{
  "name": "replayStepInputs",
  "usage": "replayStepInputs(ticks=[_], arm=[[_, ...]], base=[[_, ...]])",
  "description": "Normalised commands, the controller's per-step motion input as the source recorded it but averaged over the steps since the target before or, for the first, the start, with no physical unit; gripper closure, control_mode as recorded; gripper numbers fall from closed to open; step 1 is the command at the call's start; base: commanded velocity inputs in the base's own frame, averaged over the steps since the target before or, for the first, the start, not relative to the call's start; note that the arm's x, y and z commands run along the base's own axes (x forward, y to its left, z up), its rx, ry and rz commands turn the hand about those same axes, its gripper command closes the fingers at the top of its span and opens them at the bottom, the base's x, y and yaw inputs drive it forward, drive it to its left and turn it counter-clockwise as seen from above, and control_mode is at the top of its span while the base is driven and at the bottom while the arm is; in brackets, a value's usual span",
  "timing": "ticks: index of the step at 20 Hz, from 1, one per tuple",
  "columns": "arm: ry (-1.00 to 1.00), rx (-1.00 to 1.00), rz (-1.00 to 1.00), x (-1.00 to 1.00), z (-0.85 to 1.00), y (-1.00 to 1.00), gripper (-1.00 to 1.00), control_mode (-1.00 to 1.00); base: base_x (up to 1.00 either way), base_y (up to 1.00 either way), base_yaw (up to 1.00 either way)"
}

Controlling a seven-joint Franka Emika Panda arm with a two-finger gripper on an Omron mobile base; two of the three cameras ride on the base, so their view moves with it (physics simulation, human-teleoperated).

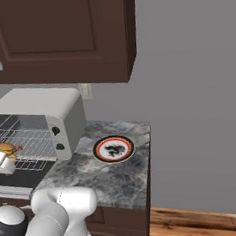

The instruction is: Open the toaster oven door. Place the hotdog bun on the bottom rack in the toaster oven and place the chicken drumstick on the top rack.

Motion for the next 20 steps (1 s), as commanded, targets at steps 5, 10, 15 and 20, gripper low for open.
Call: replayStepInputs(ticks=[5,10,15,20], arm=[[0.00,0.03,0.00,0.23,-0.15,0.04,-1.00,-1.00],[0.00,0.03,0.00,0.22,-0.10,0.12,-1.00,-1.00],[0.00,0.02,0.00,0.19,-0.11,0.14,-1.00,-1.00],[0.00,0.00,0.00,0.27,0.01,0.05,-1.00,-1.00]], base=[[0.00,0.00,0.00],[0.00,0.00,0.00],[0.00,0.00,0.00],[0.00,0.00,0.00]])
